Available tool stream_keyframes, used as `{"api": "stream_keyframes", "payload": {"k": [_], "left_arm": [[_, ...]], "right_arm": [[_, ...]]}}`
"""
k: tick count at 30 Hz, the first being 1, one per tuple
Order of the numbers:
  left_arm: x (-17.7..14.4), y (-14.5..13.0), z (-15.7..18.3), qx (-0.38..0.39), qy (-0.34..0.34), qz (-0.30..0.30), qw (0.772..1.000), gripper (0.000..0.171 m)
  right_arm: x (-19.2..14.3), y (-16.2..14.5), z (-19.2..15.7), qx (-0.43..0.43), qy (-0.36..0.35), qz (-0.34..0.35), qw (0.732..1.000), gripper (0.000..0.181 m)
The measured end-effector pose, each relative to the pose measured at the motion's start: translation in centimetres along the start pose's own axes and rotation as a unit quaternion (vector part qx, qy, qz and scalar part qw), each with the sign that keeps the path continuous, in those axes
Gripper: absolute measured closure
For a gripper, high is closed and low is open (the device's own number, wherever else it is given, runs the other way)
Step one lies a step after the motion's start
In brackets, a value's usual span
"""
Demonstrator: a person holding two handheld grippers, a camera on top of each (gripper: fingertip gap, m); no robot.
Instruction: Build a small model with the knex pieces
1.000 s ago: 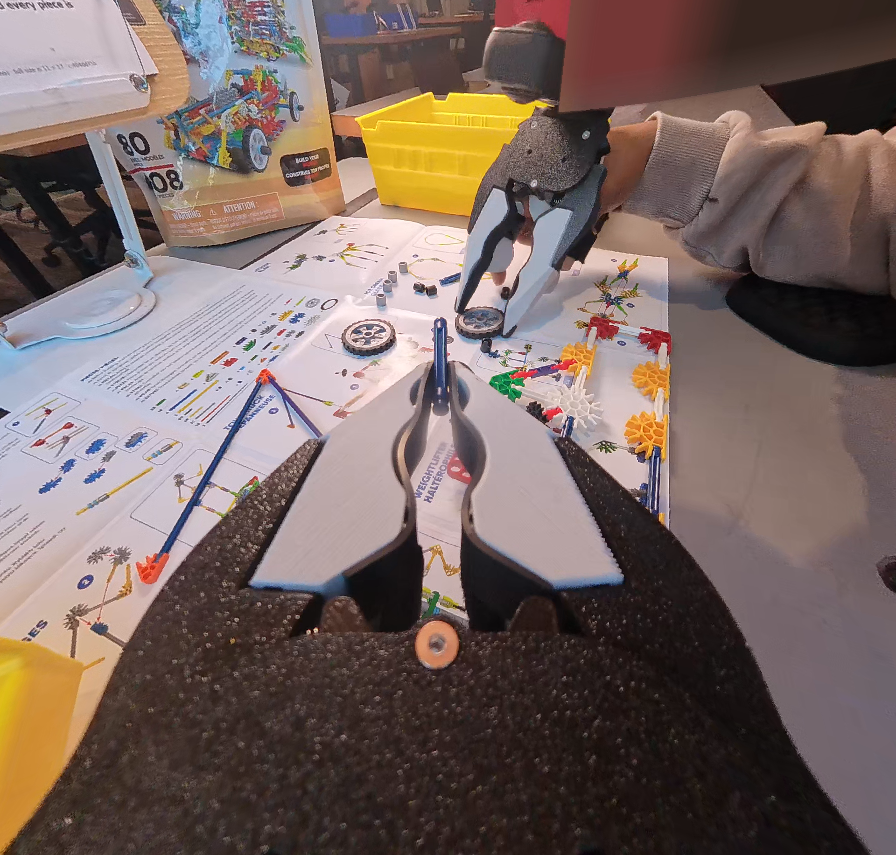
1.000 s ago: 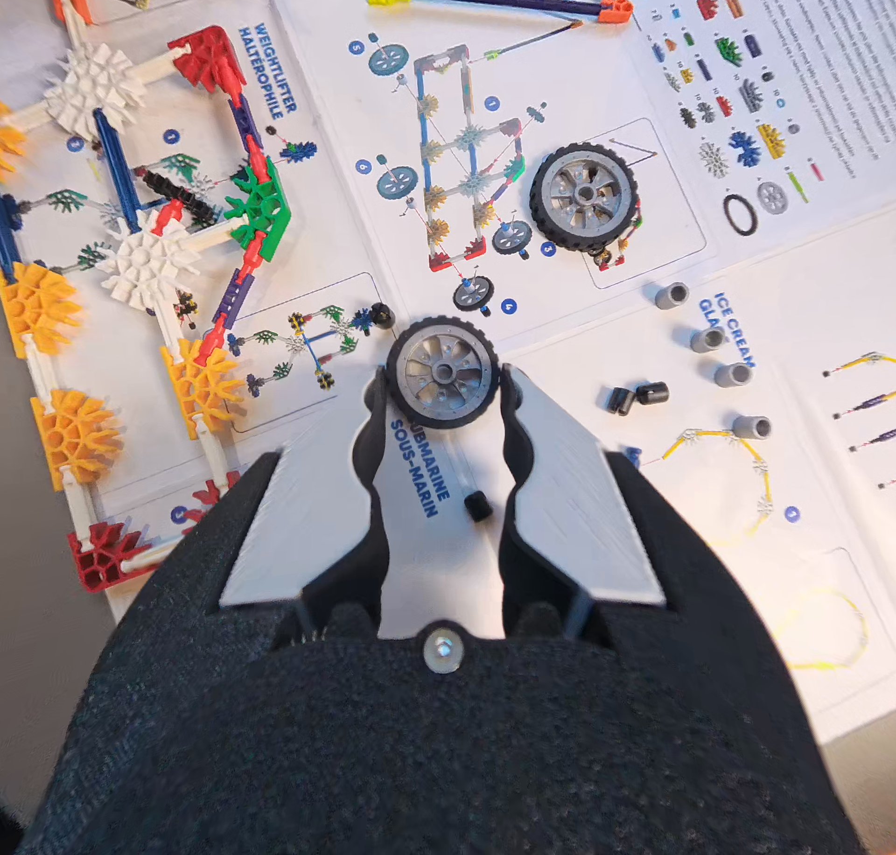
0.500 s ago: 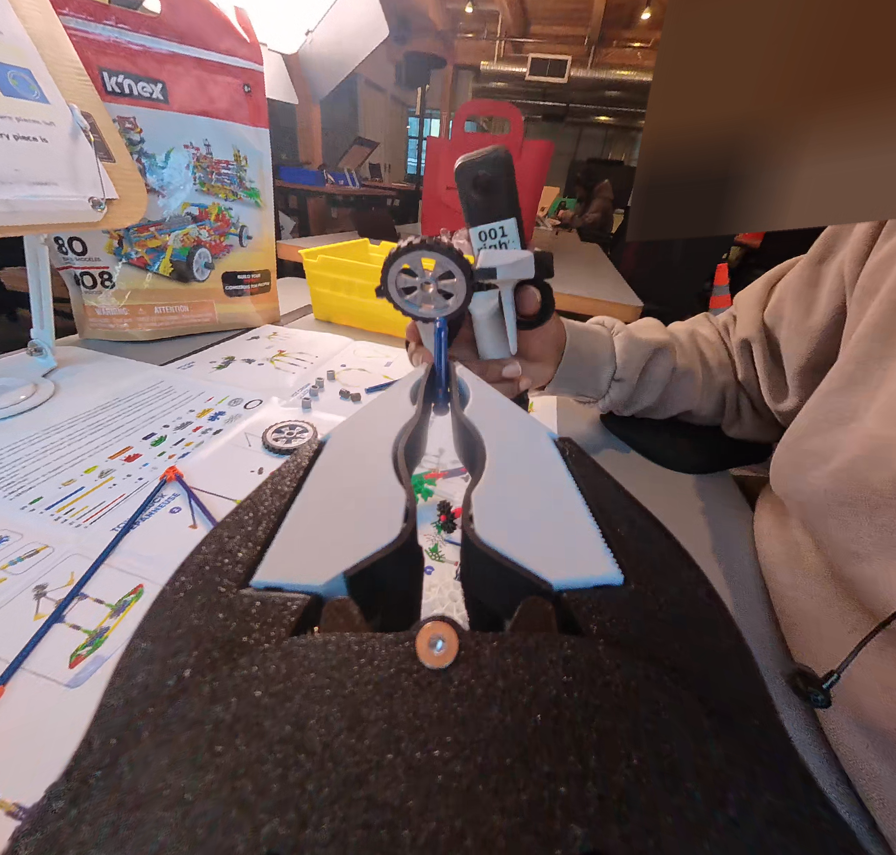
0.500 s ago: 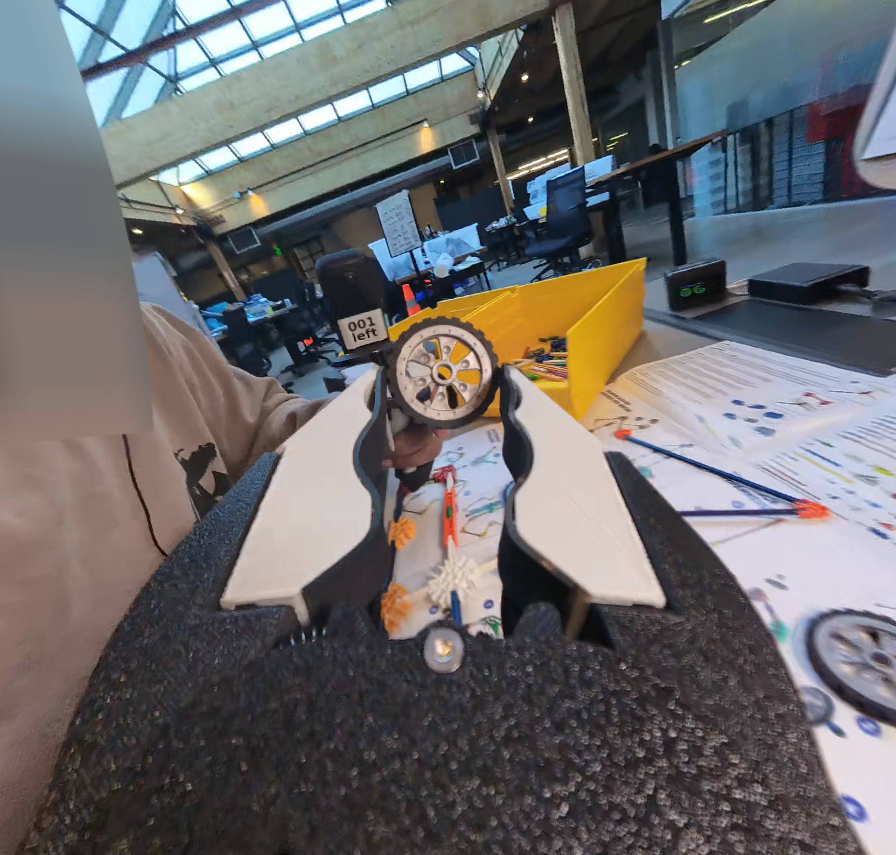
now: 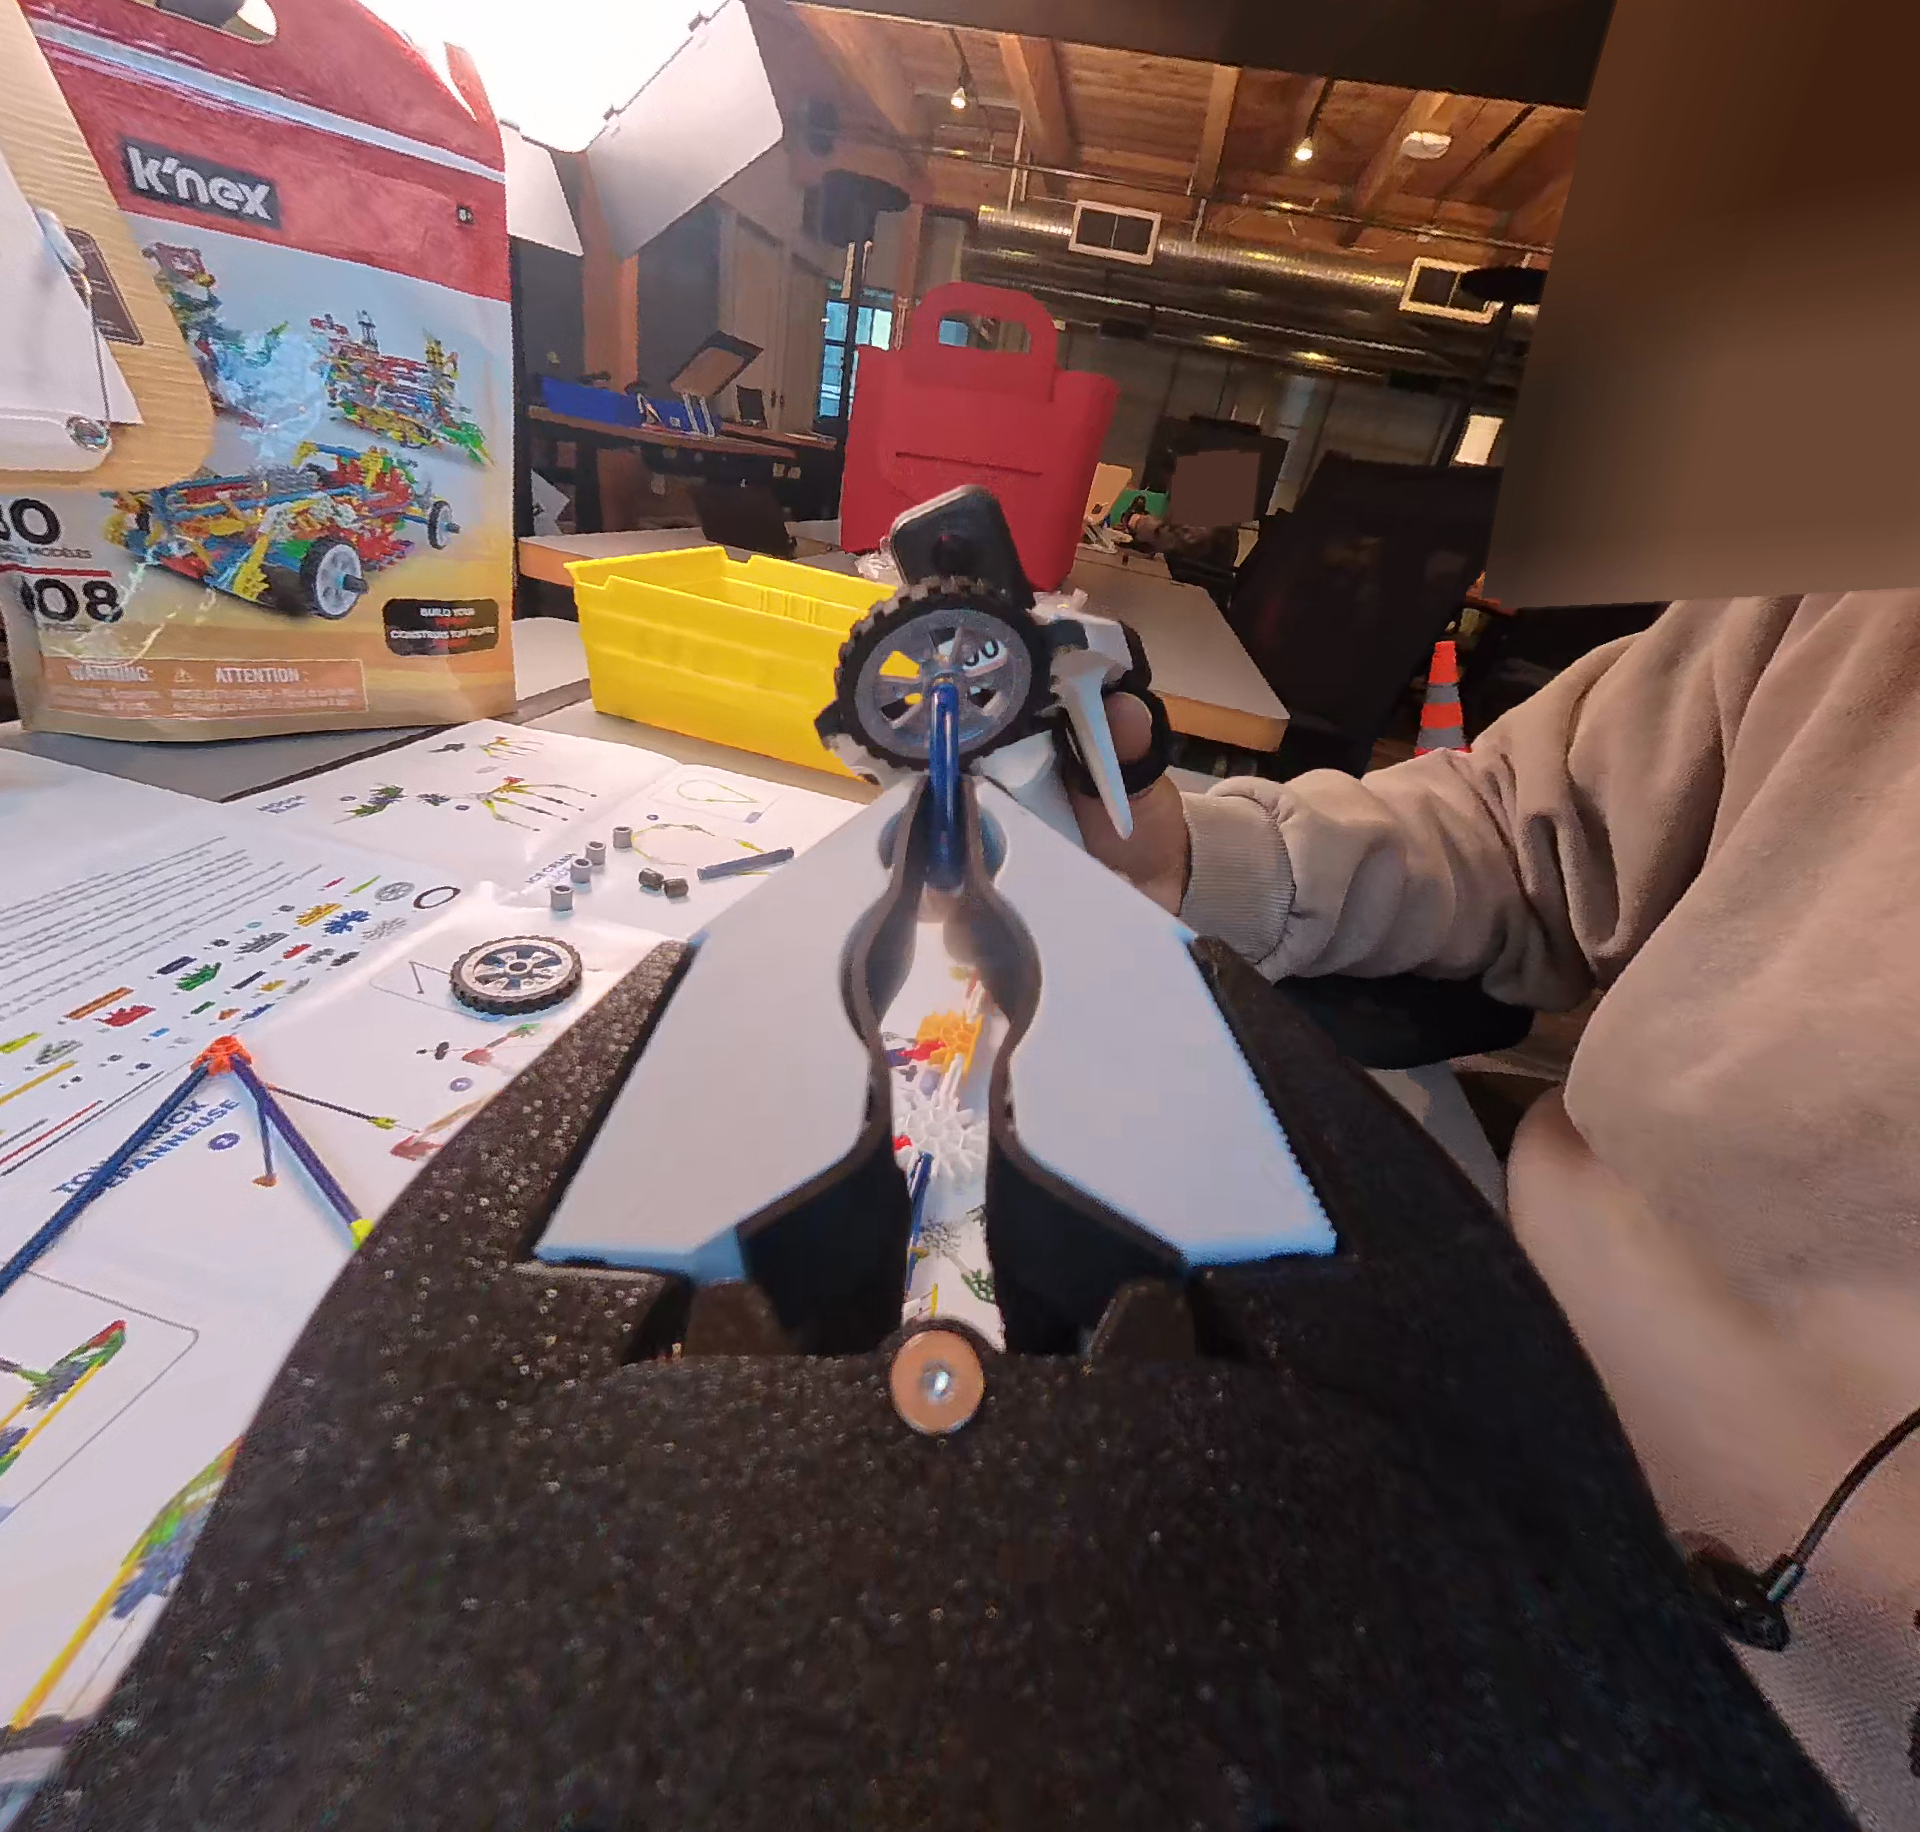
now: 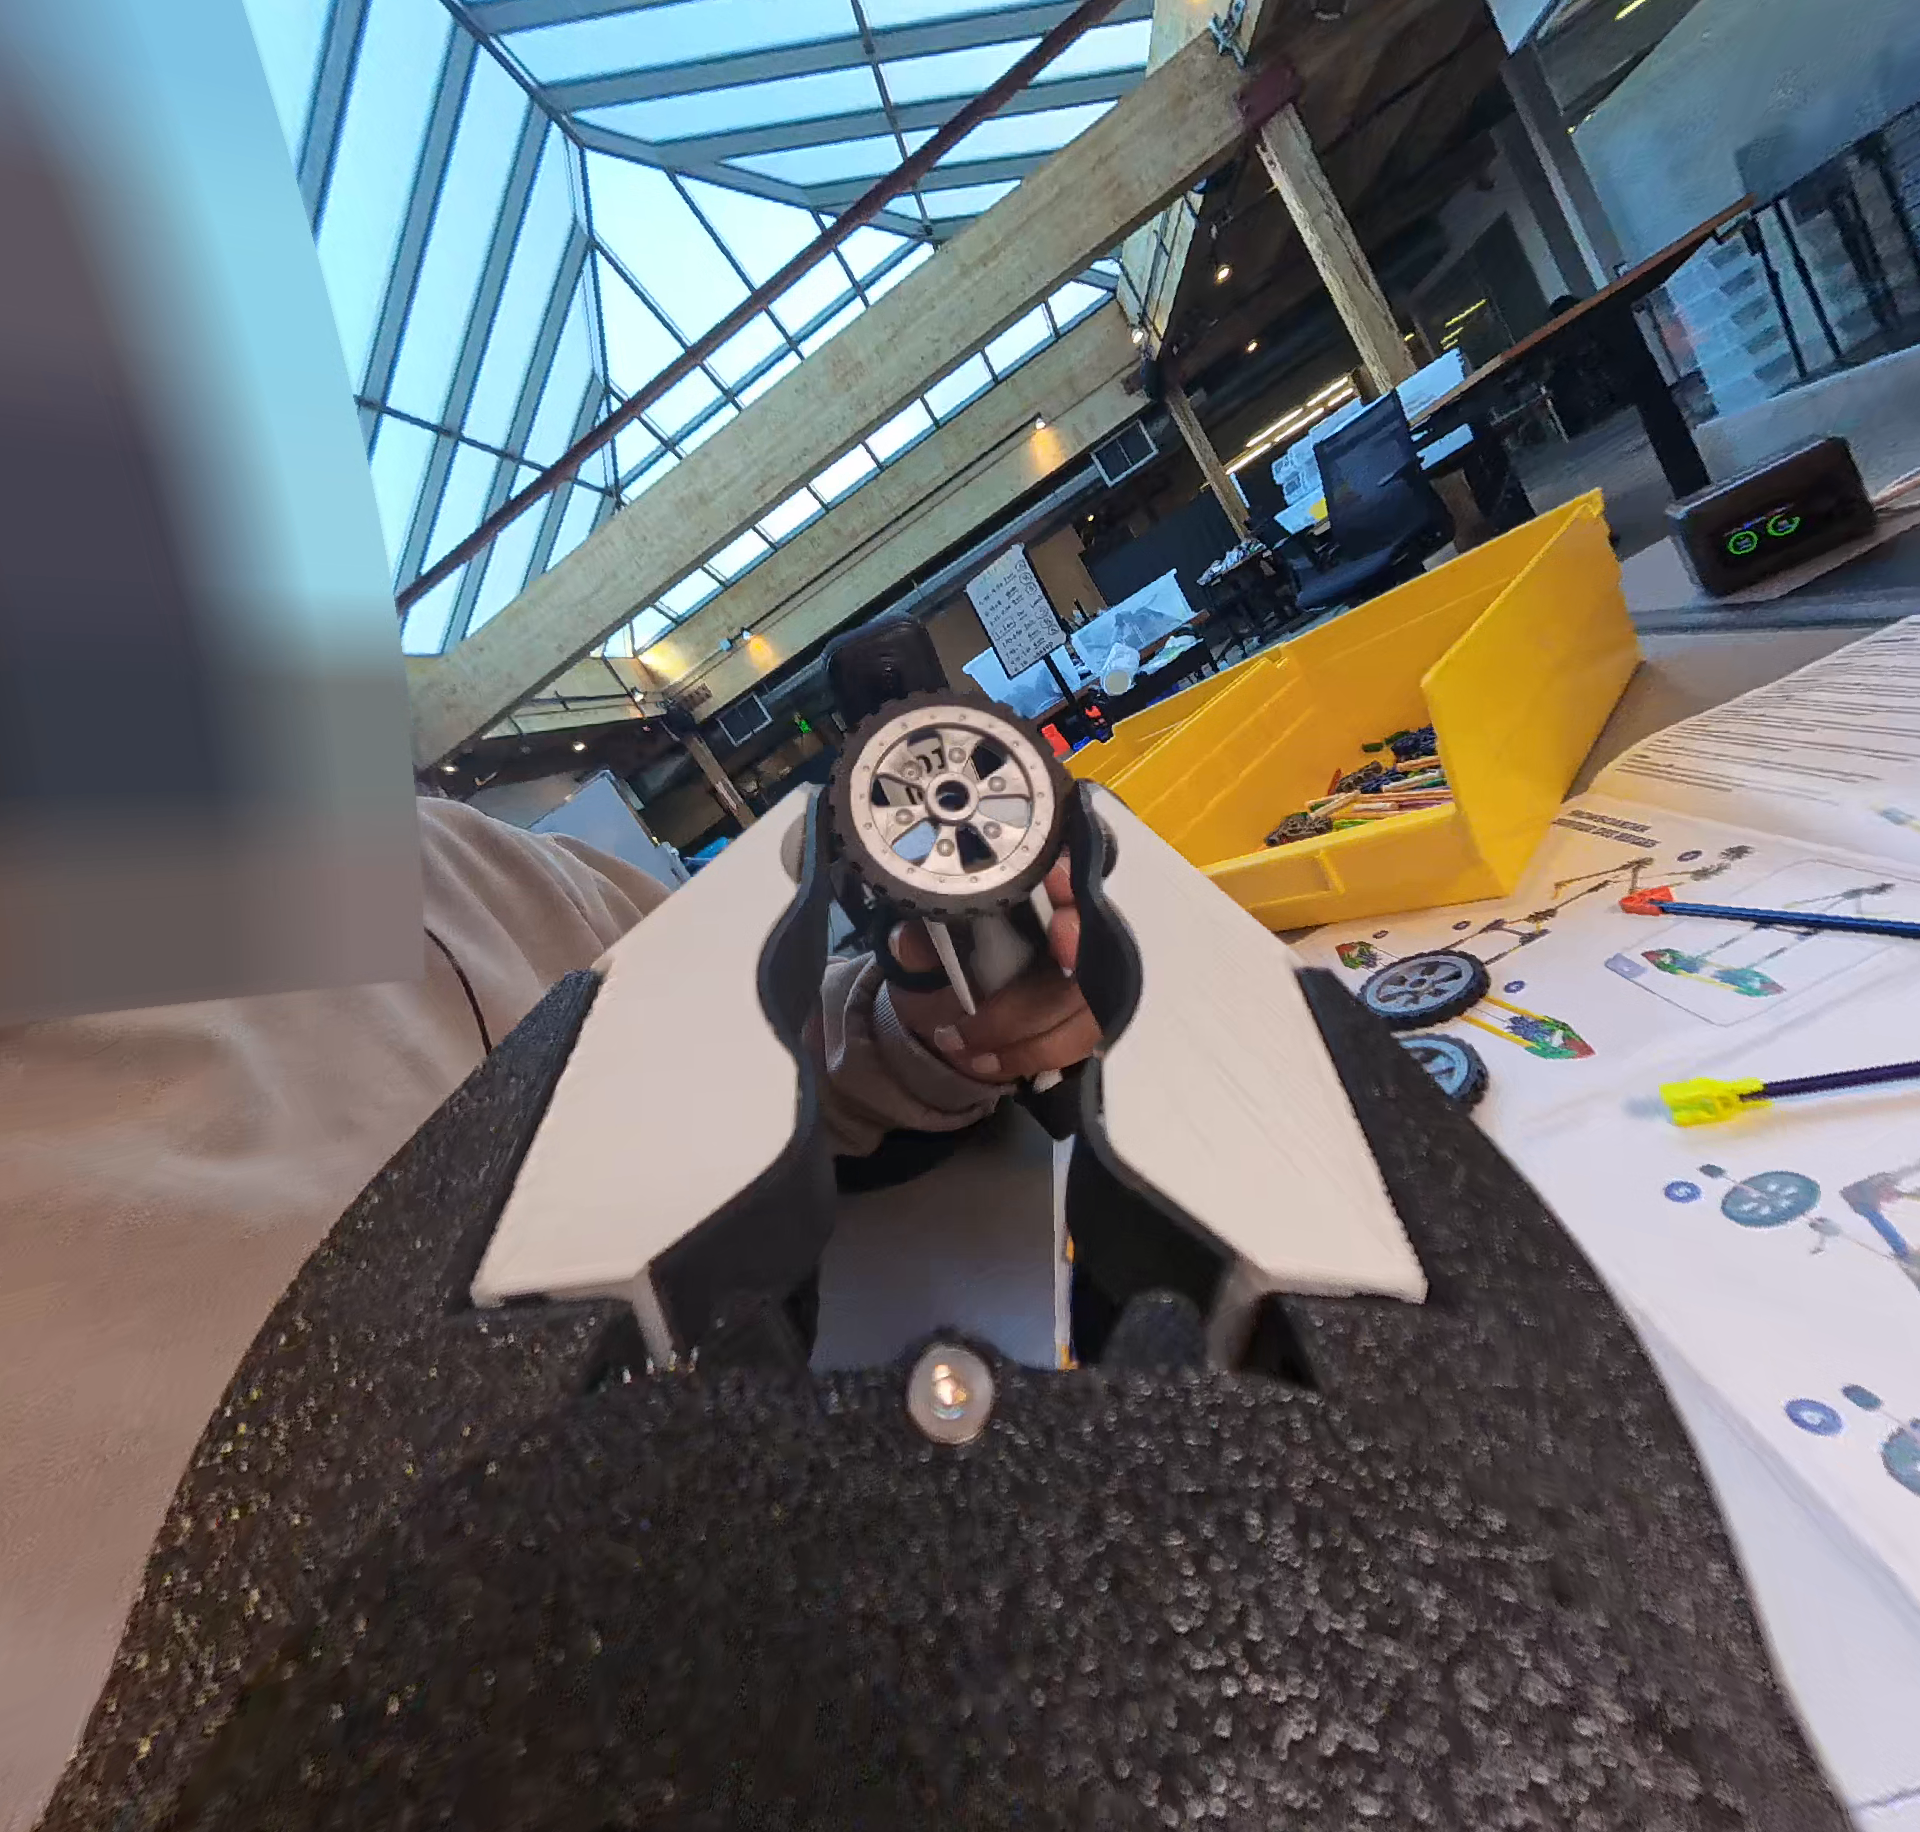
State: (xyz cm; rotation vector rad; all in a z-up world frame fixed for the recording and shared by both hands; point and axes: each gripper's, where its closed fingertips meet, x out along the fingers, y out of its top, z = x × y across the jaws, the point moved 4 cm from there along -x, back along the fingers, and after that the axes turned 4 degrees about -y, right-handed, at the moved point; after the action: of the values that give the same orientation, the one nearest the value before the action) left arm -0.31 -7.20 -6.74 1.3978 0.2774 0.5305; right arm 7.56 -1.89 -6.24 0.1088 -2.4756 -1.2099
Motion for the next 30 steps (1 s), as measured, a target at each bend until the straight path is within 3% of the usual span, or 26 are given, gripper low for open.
{"api": "stream_keyframes", "payload": {"k": [10,14,18,26,30], "left_arm": [[0.2,-0.5,-0.2,-0.012,0.013,-0.025,1.0,0.169],[0.2,-0.9,-0.5,0.001,0.025,-0.064,0.998,0.17],[0.6,-2.1,-0.1,-0.005,0.002,-0.091,0.996,0.169],[0.6,-2.3,0.0,0.025,-0.003,-0.098,0.995,0.168],[0.3,-2.0,-0.2,0.051,0.009,-0.1,0.994,0.154]], "right_arm": [[0.0,-1.0,0.7,0.052,0.009,0.015,0.998,0.137],[-0.2,-1.4,1.3,0.011,-0.019,-0.017,1.0,0.137],[0.6,-3.3,0.8,-0.085,-0.043,-0.101,0.99,0.136],[0.4,-3.4,0.9,-0.088,-0.044,-0.101,0.99,0.136],[0.0,-2.5,1.2,-0.055,-0.042,-0.069,0.995,0.137]]}}
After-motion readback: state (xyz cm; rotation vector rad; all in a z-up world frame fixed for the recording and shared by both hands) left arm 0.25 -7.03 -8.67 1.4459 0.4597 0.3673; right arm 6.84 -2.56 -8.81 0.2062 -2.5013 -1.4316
